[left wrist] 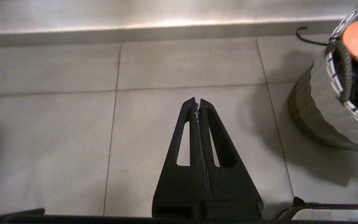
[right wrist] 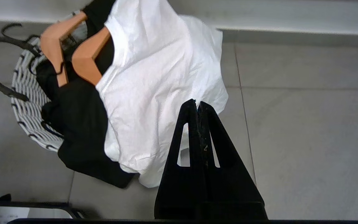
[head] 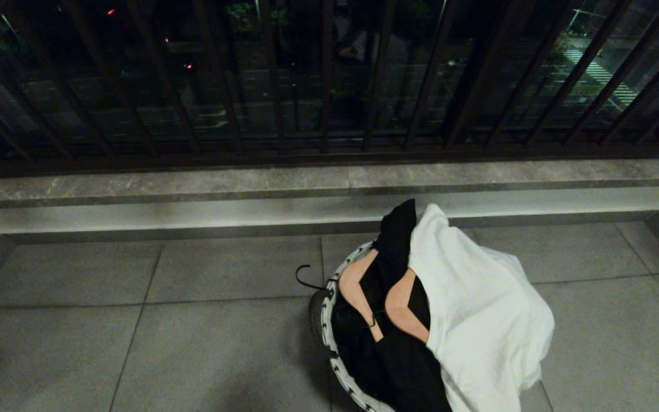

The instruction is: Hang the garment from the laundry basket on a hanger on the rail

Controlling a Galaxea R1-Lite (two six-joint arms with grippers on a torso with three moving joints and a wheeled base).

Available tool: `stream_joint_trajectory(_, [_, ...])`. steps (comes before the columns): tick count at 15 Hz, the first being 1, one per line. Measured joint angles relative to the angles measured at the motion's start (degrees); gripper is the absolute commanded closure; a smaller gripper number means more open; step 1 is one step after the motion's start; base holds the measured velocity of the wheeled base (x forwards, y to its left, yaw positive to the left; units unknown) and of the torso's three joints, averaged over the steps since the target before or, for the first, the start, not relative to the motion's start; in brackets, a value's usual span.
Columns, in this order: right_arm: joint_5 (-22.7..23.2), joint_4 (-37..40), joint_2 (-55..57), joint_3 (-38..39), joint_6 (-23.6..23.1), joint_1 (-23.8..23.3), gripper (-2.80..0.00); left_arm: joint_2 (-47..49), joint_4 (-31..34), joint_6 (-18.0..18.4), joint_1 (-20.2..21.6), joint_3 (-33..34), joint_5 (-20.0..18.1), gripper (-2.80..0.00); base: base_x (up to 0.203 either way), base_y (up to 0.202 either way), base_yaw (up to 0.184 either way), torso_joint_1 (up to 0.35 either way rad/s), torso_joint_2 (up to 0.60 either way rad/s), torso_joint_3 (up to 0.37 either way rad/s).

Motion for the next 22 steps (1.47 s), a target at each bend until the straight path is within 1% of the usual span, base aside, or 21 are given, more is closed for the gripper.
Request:
stream_joint_trajectory(8, [0.05, 0.07, 0.02, -0.04, -0.02, 0.02, 0.0, 0.0, -0.06, -0.13, 0.0, 0.02, 0.02, 0.0, 0.0, 0.0, 0.0, -0.002, 0.0, -0.198])
stream_joint_trajectory(10, [0.13, 0.84, 0.05, -0.47, -0.02, 0.02, 0.0, 0.0, -0.09, -0.28, 0.0, 0.02, 0.02, 0.0, 0.0, 0.0, 0.0, 0.0, 0.0, -0.087])
stream_joint_trajectory(12, [1.09, 2.78, 1.43, -4.28, 0.0, 0.02, 0.0, 0.0, -0.11, -0.28, 0.0, 0.02, 0.0, 0.0, 0.0, 0.0, 0.0, 0.003, 0.0, -0.013])
stream_joint_trajectory(14, [4.17, 5.94, 7.08, -11.37, -0.68, 0.05, 0.0, 0.0, -0.09, -0.28, 0.0, 0.02, 0.0, 0.0, 0.0, 0.0, 0.0, 0.0, 0.0, 0.0])
stream_joint_trajectory(16, [9.44, 8.55, 17.67, -18.27, -3.64, 0.09, 0.0, 0.0, -0.09, -0.26, 0.0, 0.02, 0.0, 0.0, 0.0, 0.0, 0.0, 0.0, 0.0, 0.0])
stream_joint_trajectory(18, [14.73, 10.18, 30.95, -24.0, -8.37, 0.94, 0.0, 0.0, -0.09, -0.28, 0.0, 0.0, 0.0, 0.0, 0.0, 0.0, 0.0, 0.0, 0.0, 0.0])
stream_joint_trajectory(19, [16.82, 10.9, 38.43, -26.88, -11.49, 2.34, 0.0, 0.0, -0.11, -0.24, 0.0, 0.0, 0.02, 0.0, 0.0, 0.0, 0.0, 0.0, 0.0, 0.0])
stream_joint_trajectory(20, [18.12, 11.6, 45.17, -29.63, -14.82, 4.31, 0.0, 0.0, -0.11, -0.22, 0.0, 0.0, 0.02, 0.0, 0.0, 0.0, 0.0, 0.0, 0.0, 0.0])
stream_joint_trajectory(21, [18.25, 12.57, 51.43, -32.36, -18.41, 6.98, 0.0, 0.0, -0.11, -0.22, 0.0, 0.0, -0.01, 0.0, 0.0, 0.0, 0.0, 0.0, 0.0, 0.0])
stream_joint_trajectory(22, [17.37, 13.87, 57.57, -35.28, -22.13, 10.27, 0.0, 0.0, -0.11, -0.22, 0.0, 0.0, 0.0, 0.0, 0.0, 0.0, 0.0, 0.0, 0.0, 0.0])
